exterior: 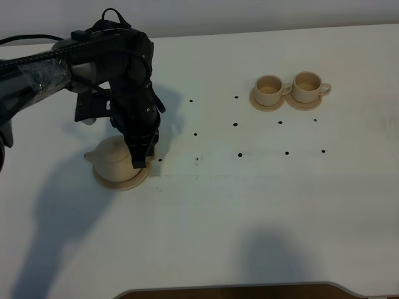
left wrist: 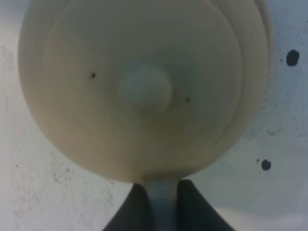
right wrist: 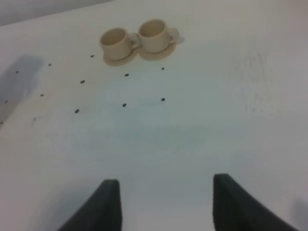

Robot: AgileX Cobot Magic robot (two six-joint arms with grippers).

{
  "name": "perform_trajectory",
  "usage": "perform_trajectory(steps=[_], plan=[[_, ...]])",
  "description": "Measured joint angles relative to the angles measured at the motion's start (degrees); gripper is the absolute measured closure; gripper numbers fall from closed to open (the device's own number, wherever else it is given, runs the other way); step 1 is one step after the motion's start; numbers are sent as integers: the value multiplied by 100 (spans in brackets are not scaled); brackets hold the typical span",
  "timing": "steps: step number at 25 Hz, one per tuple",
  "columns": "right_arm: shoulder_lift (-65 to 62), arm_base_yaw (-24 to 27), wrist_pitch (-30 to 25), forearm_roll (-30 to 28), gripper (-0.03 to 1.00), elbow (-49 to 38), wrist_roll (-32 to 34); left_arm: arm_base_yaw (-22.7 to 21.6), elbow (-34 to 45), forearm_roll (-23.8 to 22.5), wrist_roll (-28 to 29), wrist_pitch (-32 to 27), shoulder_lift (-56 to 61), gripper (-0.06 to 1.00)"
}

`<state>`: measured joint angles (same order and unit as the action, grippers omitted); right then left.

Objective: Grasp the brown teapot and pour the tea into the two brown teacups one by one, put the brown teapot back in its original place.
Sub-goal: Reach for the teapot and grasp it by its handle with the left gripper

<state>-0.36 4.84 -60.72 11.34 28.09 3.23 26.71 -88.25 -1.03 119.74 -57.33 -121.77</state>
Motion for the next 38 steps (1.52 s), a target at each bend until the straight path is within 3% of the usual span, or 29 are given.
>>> perform_trajectory(steps=[14,27,38], plan=[[0,0,0,0,52,0,0,-30,0,184,-562,-67,0,80],[0,0,0,0,52,0,0,-30,9,265,-2319,-191,69,80],[0,0,0,0,52,0,0,-30,9,271,-3221,-327,69,81]])
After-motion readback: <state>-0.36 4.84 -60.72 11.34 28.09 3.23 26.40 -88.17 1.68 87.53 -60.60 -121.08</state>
